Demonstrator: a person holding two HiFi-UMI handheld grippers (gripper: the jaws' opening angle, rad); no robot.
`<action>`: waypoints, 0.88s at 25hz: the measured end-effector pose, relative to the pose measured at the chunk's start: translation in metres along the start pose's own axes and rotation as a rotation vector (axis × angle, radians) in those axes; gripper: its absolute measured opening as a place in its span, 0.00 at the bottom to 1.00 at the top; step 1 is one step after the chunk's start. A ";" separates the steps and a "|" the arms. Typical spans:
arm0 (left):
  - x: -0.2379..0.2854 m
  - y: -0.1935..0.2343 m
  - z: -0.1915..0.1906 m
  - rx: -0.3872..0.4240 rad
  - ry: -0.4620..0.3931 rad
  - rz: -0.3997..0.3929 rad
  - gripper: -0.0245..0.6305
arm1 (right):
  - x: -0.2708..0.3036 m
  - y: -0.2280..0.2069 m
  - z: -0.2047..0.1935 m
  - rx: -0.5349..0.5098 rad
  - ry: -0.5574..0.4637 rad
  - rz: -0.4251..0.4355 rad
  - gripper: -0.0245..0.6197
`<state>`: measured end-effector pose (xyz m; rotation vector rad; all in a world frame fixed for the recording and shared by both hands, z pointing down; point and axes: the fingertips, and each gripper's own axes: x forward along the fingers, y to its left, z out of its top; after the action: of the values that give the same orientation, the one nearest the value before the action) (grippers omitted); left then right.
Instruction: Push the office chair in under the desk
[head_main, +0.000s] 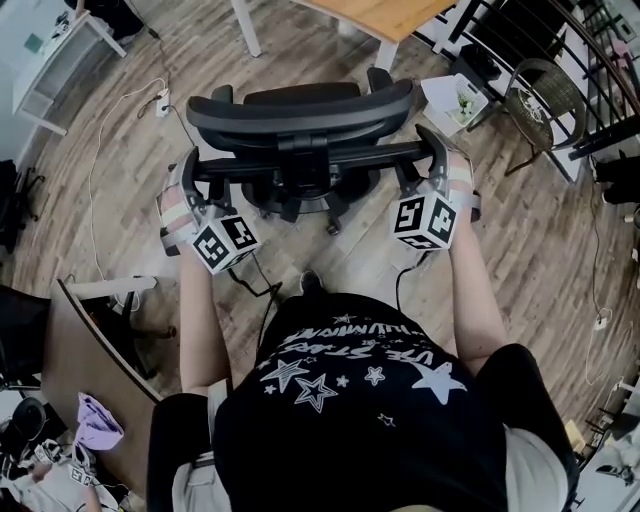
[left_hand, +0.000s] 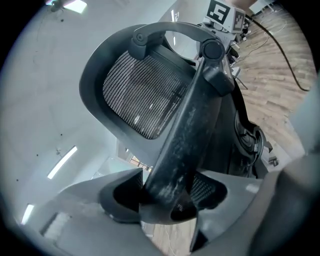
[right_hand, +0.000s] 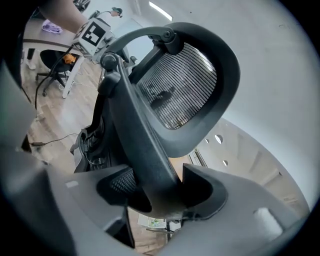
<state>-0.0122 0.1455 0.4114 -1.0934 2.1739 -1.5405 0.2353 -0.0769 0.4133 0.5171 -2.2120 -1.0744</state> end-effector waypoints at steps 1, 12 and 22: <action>0.005 0.002 -0.001 0.001 -0.004 0.002 0.45 | 0.005 -0.001 0.001 0.001 0.003 0.001 0.46; 0.070 0.030 -0.005 0.001 -0.053 0.013 0.45 | 0.071 -0.027 0.024 0.011 0.057 -0.022 0.46; 0.108 0.027 -0.011 0.008 -0.090 0.029 0.45 | 0.101 -0.023 0.024 0.019 0.032 -0.058 0.46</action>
<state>-0.1038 0.0814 0.4135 -1.1015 2.1128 -1.4572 0.1469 -0.1352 0.4193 0.6057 -2.1935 -1.0688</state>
